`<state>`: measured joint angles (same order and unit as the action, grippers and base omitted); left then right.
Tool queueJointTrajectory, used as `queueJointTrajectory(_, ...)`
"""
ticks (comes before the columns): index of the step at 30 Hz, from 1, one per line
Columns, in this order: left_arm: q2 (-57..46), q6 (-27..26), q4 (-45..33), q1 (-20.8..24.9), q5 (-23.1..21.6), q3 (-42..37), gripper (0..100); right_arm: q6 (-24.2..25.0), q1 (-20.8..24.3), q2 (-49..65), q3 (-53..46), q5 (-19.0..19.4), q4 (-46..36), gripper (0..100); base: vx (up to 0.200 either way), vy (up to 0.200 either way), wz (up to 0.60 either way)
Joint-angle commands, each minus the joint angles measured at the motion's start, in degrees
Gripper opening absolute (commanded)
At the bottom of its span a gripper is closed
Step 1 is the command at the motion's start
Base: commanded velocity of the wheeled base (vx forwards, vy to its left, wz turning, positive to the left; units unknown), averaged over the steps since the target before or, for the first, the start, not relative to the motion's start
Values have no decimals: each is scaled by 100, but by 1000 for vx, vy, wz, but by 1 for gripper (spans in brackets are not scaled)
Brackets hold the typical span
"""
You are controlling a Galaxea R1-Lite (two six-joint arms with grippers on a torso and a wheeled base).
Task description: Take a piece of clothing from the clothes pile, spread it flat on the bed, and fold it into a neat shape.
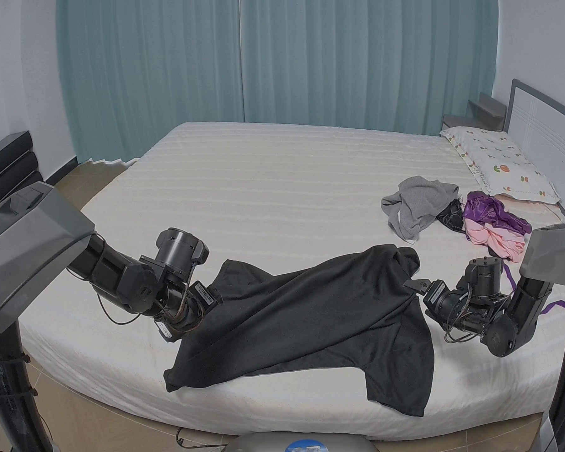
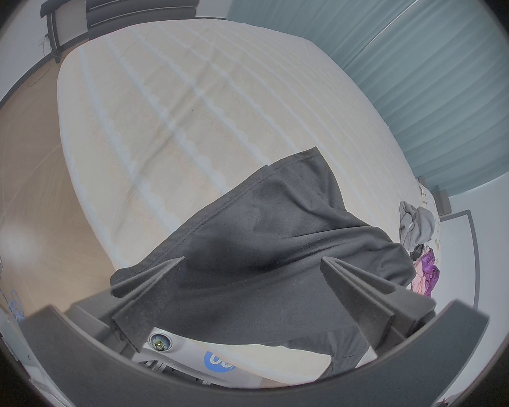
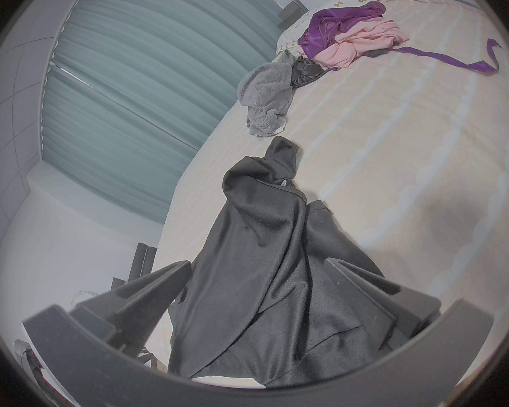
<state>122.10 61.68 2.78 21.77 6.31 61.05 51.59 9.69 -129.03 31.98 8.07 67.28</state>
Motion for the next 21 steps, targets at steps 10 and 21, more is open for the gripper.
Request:
queueJointTrajectory(10,42,-16,3,2,-43,-23,100,-9,-2,-17,-60,2,4,100,100,0,0)
queueJointTrajectory(21,244,-51,3,-85,-315,381,100,0,42,-35,-113,10,4,100,0,0,0)
